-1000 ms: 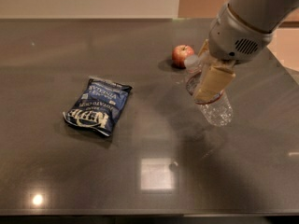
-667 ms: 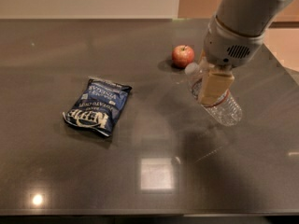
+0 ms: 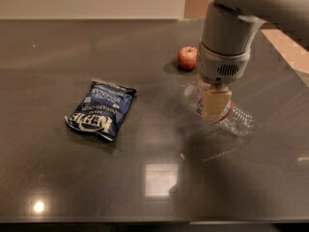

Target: Knock water bottle over

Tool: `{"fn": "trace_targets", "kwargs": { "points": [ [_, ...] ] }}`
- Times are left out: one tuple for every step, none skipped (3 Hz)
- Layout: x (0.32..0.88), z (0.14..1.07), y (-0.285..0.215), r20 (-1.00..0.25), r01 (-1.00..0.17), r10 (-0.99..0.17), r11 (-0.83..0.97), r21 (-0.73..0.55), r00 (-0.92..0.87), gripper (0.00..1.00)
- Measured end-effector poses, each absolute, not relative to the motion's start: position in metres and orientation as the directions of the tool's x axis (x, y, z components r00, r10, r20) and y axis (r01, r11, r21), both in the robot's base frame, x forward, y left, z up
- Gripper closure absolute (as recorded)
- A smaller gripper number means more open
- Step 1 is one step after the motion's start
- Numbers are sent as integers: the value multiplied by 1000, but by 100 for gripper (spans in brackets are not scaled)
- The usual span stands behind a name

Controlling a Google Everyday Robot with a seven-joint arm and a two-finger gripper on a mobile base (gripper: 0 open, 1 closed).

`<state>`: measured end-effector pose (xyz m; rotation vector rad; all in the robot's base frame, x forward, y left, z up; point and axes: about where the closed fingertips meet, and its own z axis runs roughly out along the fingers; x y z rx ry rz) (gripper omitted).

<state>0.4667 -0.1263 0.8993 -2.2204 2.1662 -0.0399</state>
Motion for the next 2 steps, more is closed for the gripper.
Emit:
{"fn": "trace_targets", "kwargs": {
  "points": [
    [463,886,-122,14,-998,-998,-59,-10,59,35],
    [456,872,-115,7,-996,-996,-87,30,88,12]
  ]
}}
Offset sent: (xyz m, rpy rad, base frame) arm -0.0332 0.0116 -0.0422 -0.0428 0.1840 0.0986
